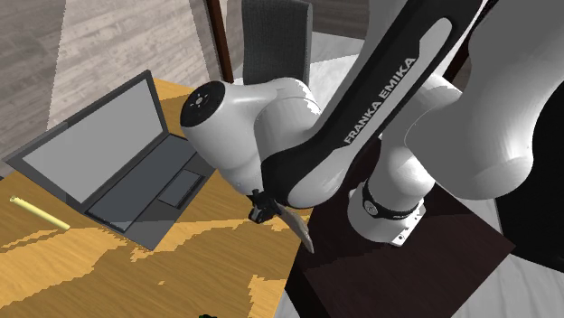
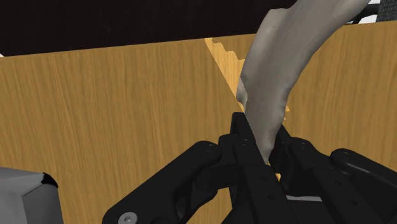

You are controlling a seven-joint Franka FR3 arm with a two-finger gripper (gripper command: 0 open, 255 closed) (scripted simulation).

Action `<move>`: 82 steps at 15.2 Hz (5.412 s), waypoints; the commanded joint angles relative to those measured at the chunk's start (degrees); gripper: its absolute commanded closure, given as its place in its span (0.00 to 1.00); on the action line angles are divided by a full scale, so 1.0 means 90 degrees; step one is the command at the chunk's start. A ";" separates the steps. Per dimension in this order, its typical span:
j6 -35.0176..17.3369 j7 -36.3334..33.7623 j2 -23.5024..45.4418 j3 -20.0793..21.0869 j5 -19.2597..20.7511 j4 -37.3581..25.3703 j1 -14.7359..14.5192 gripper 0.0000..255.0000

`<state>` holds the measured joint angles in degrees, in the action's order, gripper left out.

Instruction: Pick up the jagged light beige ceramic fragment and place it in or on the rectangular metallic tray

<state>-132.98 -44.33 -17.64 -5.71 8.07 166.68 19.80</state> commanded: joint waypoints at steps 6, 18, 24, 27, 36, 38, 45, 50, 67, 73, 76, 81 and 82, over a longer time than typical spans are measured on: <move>0.0945 0.0051 -0.0784 0.0033 -0.0056 -0.0158 -0.0013 1.00; 0.2115 0.0430 -0.1596 -0.0171 0.0164 -0.0544 0.0246 1.00; 0.1974 0.1375 -0.1345 -0.0948 0.0971 -0.0779 0.0995 1.00; 0.1858 0.1843 -0.1083 -0.1330 0.1298 -0.1013 0.1302 1.00; 0.1429 0.3282 0.0102 -0.2427 0.1770 -0.2107 0.1888 1.00; 0.1330 0.3627 0.0432 -0.2654 0.1746 -0.2418 0.1963 1.00; 0.1040 0.4975 0.1770 -0.3326 0.1229 -0.3678 0.2213 1.00; 0.0972 0.5945 0.2775 -0.3551 0.0575 -0.4654 0.2532 1.00; -0.0167 0.6109 0.3726 -0.3365 0.0056 -0.4347 0.2752 1.00; -0.0167 0.6109 0.3725 -0.3365 0.0056 -0.4347 0.2752 0.00; -0.0167 0.6109 0.3725 -0.3365 0.0056 -0.4347 0.2752 0.00; 0.0646 0.5905 0.3176 -0.3440 0.0327 -0.4647 0.2518 0.00; 0.0646 0.5905 0.3175 -0.3438 0.0327 -0.4647 0.2520 0.00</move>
<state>-127.98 9.19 11.47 -36.66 10.73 125.08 42.79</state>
